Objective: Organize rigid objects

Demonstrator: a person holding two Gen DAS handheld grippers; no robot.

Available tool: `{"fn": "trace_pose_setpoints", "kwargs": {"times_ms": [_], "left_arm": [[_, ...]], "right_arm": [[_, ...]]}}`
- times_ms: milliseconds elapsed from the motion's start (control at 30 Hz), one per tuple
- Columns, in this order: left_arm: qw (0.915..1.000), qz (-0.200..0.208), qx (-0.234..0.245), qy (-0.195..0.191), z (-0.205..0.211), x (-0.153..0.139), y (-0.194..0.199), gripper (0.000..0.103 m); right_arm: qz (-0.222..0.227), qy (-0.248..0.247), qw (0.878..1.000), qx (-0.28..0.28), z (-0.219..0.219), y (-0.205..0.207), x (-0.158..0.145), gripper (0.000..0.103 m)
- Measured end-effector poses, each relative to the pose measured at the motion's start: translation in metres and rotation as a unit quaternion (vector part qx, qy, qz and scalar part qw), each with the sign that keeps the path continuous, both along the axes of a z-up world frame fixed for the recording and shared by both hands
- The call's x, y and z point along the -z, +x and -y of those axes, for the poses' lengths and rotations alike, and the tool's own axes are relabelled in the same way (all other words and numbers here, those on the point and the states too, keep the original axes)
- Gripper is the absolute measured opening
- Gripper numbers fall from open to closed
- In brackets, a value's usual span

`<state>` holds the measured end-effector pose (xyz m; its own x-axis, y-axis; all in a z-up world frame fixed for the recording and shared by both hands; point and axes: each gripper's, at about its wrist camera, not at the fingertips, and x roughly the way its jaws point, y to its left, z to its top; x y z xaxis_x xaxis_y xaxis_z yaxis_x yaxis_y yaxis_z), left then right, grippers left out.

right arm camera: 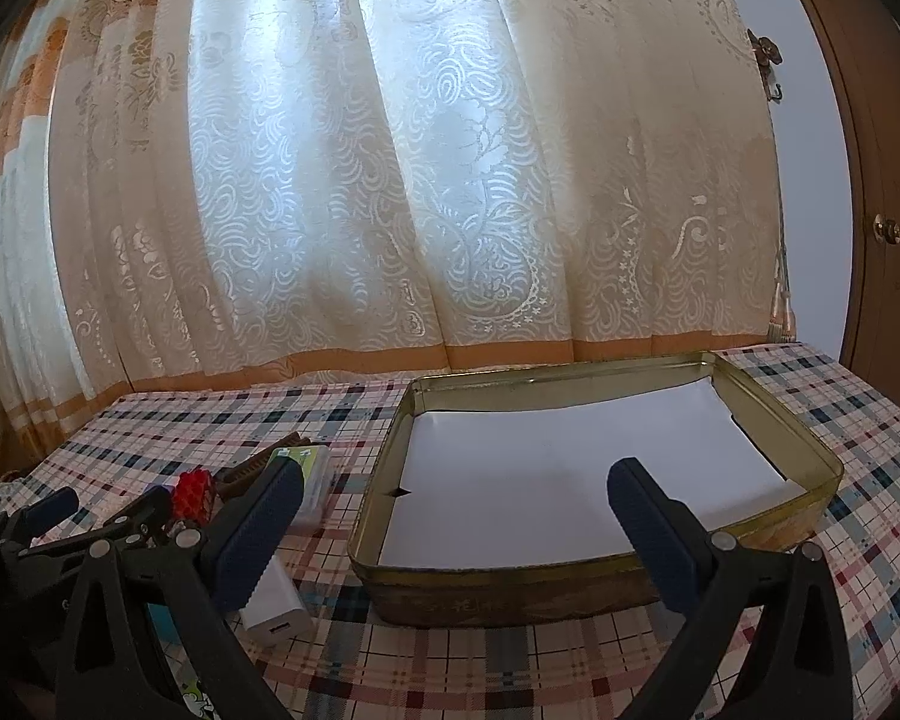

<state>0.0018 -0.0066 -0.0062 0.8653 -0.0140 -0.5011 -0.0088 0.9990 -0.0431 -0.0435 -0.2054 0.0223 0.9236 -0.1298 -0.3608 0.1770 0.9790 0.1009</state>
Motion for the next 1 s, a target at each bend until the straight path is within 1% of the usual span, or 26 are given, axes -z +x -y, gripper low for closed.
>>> {"fn": "trace_pose_setpoints", "kwargs": {"times_ms": [267,367,567,667,733,833,933,1000], "left_arm": [[1.0,-0.001,0.0,-0.001,-0.001,0.0,0.001,0.103],[1.0,-0.005,0.0,-0.003,-0.001,0.001,0.001,0.103],[0.9999,-0.008,-0.007,-0.007,-0.003,0.002,-0.003,0.103],[0.9998,-0.018,-0.011,-0.006,-0.006,0.002,-0.004,0.103],[0.9994,-0.03,-0.015,-0.008,-0.009,0.004,-0.006,0.103],[0.9988,-0.041,-0.023,-0.016,-0.018,0.006,-0.009,0.103],[0.9984,-0.044,-0.031,-0.018,-0.028,0.007,-0.016,0.103],[0.9985,-0.043,-0.032,-0.011,-0.034,0.007,-0.023,0.103]], "right_arm": [[-0.004,0.006,1.0,-0.009,0.001,0.001,0.001,0.103],[-0.007,0.004,1.0,-0.024,-0.002,0.002,0.001,0.103],[-0.003,-0.023,0.998,-0.066,-0.011,-0.001,-0.001,0.103],[-0.012,-0.005,0.996,-0.091,-0.009,0.0,-0.001,0.103],[-0.024,0.02,0.993,-0.118,-0.006,0.002,0.001,0.103],[-0.044,0.04,0.985,-0.159,-0.006,0.006,0.003,0.103],[-0.066,0.056,0.974,-0.209,-0.009,0.008,0.006,0.103],[-0.08,0.057,0.966,-0.238,-0.015,0.008,0.008,0.103]]}}
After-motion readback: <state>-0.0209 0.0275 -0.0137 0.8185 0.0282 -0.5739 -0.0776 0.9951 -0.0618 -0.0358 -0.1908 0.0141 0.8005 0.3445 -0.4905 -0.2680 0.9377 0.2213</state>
